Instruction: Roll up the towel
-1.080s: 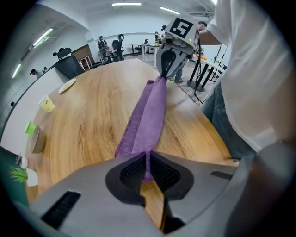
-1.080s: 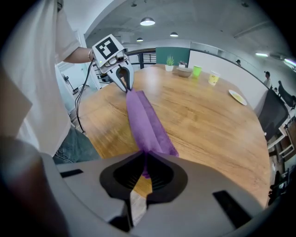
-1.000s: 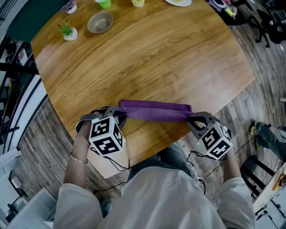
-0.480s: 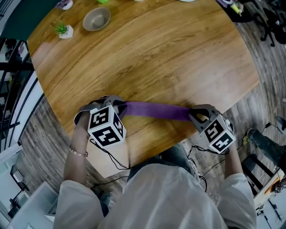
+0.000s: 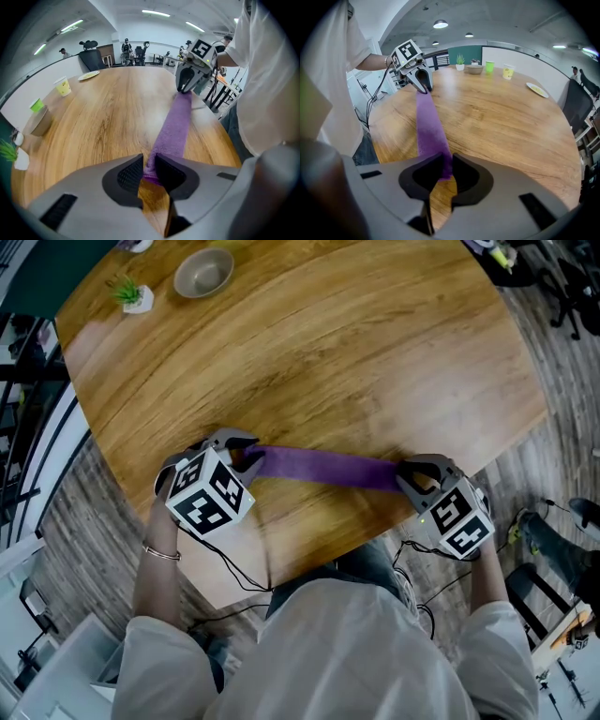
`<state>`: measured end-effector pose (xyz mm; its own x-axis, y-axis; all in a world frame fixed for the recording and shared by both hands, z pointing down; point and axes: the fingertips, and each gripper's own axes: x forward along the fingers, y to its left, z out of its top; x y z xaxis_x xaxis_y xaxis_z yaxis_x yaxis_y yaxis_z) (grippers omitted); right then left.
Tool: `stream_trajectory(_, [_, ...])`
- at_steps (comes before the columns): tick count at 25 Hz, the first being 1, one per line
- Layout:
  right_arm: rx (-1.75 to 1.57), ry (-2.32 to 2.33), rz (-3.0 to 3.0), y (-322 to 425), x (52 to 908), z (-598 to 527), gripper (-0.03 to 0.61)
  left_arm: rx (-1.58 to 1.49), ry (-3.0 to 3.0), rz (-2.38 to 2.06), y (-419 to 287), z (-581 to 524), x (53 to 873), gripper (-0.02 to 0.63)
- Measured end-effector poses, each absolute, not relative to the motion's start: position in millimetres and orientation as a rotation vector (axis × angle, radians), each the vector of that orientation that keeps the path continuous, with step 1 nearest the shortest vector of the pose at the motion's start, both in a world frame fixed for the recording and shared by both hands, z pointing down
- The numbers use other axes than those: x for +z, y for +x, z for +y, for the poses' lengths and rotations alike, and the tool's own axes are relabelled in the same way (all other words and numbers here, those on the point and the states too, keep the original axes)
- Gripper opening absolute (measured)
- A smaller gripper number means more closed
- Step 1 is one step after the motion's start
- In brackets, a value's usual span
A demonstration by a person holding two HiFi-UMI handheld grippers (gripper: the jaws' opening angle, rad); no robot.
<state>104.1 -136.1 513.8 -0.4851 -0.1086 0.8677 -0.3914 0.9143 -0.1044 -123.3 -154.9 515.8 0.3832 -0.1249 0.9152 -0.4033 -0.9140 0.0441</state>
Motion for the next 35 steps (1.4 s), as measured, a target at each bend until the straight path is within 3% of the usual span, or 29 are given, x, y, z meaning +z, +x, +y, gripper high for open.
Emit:
stream_trajectory(13, [0.377, 0.647, -2.197, 110, 459, -155, 0.077, 1.145, 2.355, -0.825, -147, -145, 464, 0.087])
stream_trajectory(17, [0.353, 0.87, -2.246, 108, 411, -170, 0.04, 0.815, 2.374, -1.128, -160, -144, 402, 0.089])
stream_trajectory(27, [0.184, 1.436, -2.496, 106, 251, -217, 0.038, 0.0, 2.047, -2.08, -236, -110, 220, 0.106])
stream_trajectory(31, [0.128, 1.637, -2.561, 120, 198, -222, 0.004, -0.169, 1.924, -2.232, -252, -93, 183, 0.034])
stream_trajectory(35, [0.041, 1.697, -2.594, 123, 176, -215, 0.0, -0.156, 1.857, -2.331, -261, -78, 178, 0.004])
